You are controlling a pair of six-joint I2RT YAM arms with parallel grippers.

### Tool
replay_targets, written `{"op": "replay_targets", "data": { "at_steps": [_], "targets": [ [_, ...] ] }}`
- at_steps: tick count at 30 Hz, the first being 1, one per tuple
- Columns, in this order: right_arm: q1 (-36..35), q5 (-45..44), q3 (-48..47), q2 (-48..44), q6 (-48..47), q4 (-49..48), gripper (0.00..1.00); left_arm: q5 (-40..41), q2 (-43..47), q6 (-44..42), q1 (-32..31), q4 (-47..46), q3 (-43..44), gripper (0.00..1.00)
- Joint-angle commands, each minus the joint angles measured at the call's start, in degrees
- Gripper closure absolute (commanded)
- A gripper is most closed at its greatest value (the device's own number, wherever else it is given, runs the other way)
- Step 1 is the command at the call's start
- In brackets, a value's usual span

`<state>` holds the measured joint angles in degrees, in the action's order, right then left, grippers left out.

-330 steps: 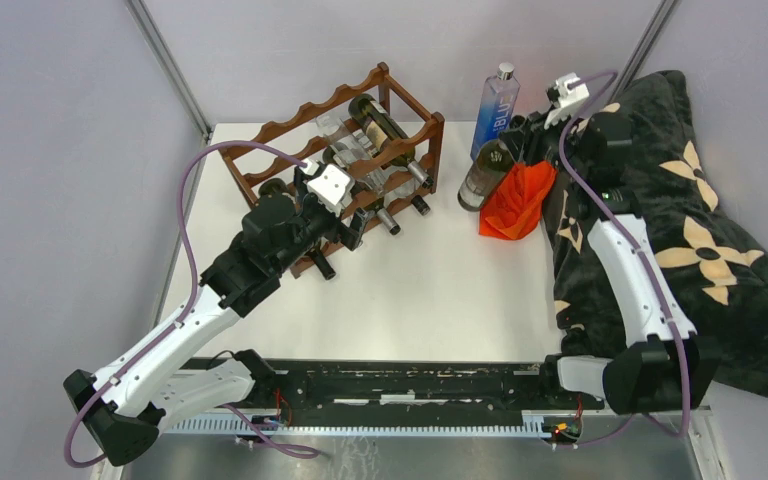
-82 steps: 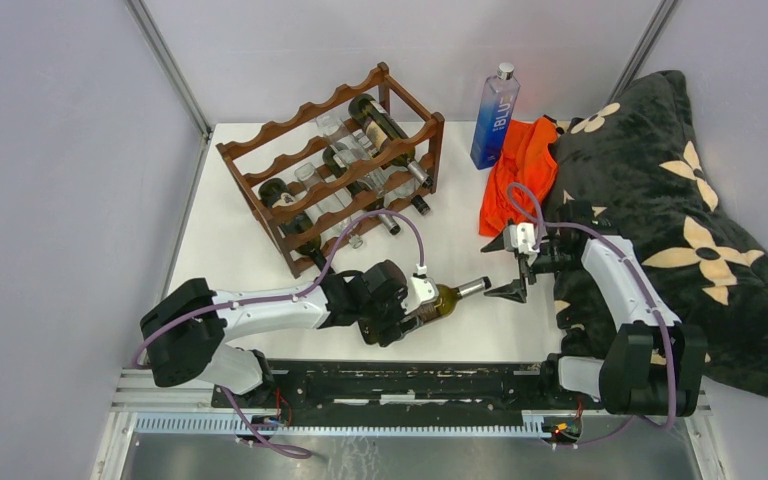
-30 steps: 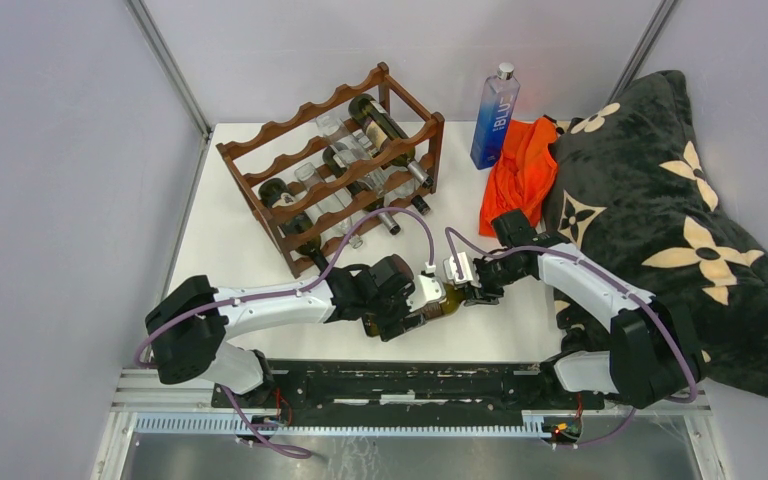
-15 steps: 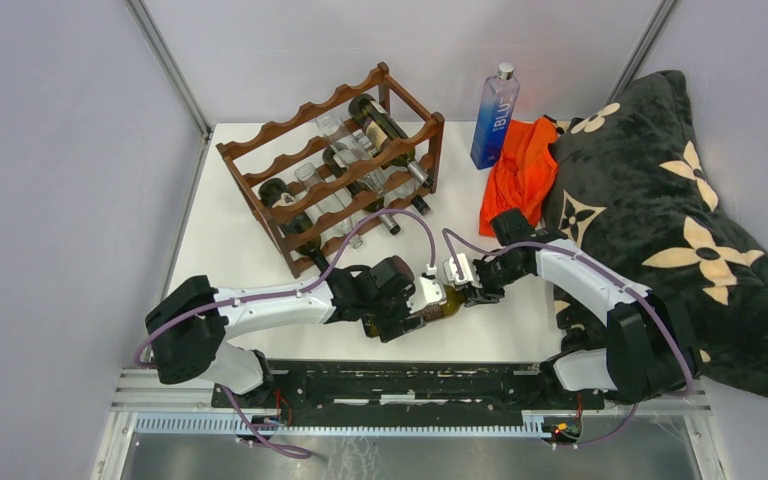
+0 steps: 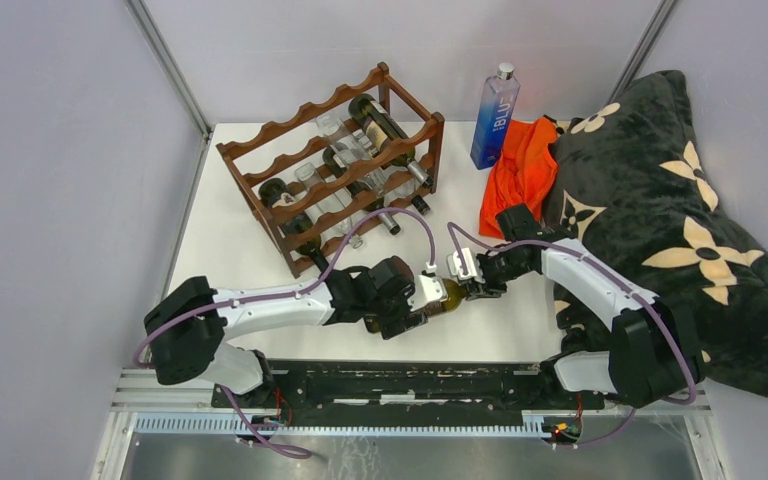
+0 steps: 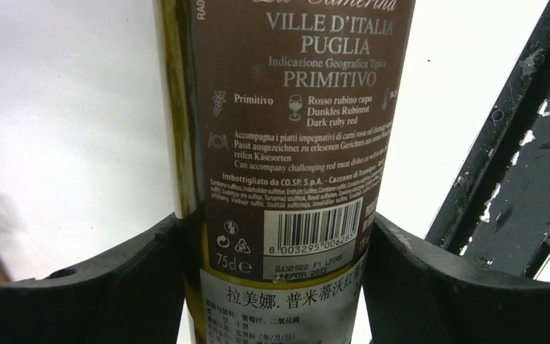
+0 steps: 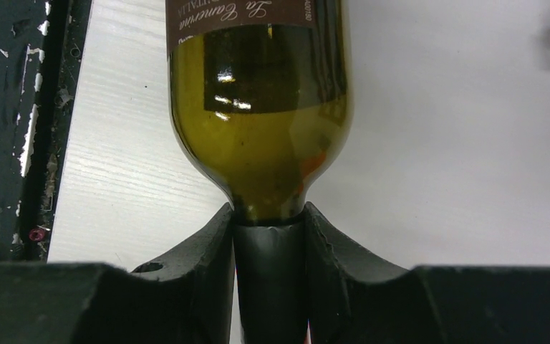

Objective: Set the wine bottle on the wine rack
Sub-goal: Adjust the wine bottle at the center of the board.

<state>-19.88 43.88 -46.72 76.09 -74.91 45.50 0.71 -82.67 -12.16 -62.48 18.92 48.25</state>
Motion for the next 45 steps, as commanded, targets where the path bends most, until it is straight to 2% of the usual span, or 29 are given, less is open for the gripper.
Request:
{"op": "replay_targets", "data": {
  "at_steps": [1, 3, 7, 15, 30, 45],
  "targets": [
    [1.4, 6.9, -1.1, -2.1, 1.7, 0.6, 1.00, 5.0, 3.9, 2.3, -0.2, -6.5, -0.5, 0.22],
    [1.9, 7.6, -1.2, -2.2, 1.1, 1.3, 1.00, 5.5, 4.9, 2.5, -0.2, -6.7, -0.8, 0.17],
    [2.8, 8.8, -1.4, -2.2, 0.0, 2.4, 1.00, 5.5, 6.0, 2.8, -0.2, -6.6, -1.1, 0.01],
    [3.6, 9.2, -1.3, -2.0, -0.7, 2.9, 1.00, 5.1, 7.2, 3.5, -0.3, -6.0, -0.6, 0.00],
    [4.9, 11.5, -2.0, -1.7, -2.2, 5.1, 1.00, 6.2, 16.3, 8.7, -0.2, -2.1, 1.4, 0.00],
    [6.2, 13.8, -3.1, 0.1, -4.1, 8.2, 1.00, 5.9, 23.8, 13.4, -0.2, -2.1, 5.6, 0.00]
  ]
}}
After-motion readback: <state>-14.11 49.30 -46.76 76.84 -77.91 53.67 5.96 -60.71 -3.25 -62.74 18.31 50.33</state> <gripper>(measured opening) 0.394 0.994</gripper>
